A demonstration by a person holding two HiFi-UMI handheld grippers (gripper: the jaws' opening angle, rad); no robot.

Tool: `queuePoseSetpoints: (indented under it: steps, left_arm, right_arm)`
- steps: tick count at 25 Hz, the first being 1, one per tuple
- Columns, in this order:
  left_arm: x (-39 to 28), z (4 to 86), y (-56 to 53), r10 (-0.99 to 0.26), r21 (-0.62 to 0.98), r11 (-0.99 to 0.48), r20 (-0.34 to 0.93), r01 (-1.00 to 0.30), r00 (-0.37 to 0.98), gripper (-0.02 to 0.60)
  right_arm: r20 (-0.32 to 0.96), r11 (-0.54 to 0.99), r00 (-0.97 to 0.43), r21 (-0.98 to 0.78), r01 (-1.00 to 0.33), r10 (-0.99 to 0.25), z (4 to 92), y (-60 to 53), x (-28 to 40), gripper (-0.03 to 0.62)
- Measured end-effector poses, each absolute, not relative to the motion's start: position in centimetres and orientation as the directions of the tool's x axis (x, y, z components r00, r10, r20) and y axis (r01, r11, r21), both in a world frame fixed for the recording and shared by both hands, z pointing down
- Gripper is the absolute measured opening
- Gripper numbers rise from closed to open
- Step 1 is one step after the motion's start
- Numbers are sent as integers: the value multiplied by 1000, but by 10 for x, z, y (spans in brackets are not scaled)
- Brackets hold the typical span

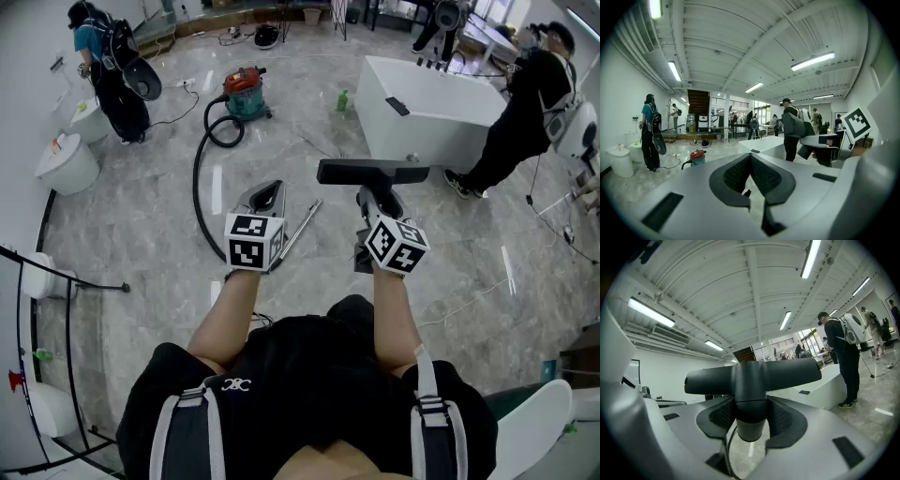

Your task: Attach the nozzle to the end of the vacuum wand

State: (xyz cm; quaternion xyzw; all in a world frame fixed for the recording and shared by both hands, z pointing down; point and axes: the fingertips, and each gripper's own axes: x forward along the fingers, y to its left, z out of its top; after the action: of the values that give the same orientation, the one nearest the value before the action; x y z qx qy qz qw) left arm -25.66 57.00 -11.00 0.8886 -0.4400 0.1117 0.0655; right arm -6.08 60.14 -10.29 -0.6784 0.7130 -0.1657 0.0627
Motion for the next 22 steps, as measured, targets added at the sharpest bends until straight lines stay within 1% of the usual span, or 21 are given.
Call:
queuePoseSetpoints:
  steps: [5,12,19,22]
  left_arm:
    - [-254,-99,556,-761,26,-608,266,-794,592,6]
    - [-232,-84,517,-745,24,-619,298,-785,597,6]
    - [-196,-77,448,-755,19,-604,307,-797,579,6]
    - [-163,-80,412,-757,21,-600,308,-800,576,6]
  right_arm:
    - [152,21,-74,-326,-945,-986,-90,591,-58,201]
    - [153,-13,-44,-350,-937,-987,-81,555,-26,201]
    - [141,-6,-48,-357,-934,-989,-77,481,20,201]
    - [127,4,-53,-358,-934,-991,-85,444,56,201]
